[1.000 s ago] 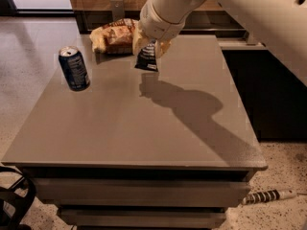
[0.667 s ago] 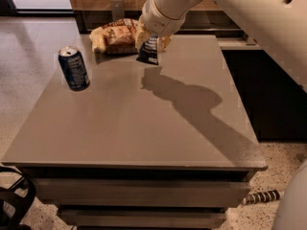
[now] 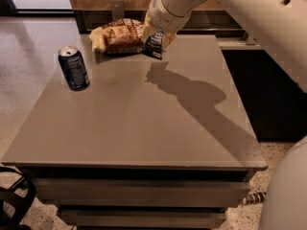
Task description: Move rxbar blueberry near brown chip bag
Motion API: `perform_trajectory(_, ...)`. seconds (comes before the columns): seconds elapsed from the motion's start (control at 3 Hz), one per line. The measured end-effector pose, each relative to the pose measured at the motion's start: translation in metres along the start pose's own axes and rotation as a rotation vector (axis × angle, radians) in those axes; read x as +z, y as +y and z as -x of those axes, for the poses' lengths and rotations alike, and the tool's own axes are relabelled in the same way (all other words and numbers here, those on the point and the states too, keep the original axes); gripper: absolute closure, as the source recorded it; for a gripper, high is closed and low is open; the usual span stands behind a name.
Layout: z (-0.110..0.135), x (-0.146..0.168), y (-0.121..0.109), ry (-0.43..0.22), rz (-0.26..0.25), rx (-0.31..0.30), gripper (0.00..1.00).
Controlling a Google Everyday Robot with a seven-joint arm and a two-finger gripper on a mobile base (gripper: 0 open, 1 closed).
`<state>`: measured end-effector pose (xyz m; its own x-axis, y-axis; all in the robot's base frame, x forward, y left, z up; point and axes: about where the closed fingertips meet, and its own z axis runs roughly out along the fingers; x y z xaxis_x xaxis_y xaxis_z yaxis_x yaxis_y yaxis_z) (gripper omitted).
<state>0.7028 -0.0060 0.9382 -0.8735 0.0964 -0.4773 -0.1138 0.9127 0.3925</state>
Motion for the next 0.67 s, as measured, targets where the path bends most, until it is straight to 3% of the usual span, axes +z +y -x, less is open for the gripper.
perform_trajectory(0.67, 0.034, 0.012, -0.027, -0.04, -0.031, 0.058, 1.0)
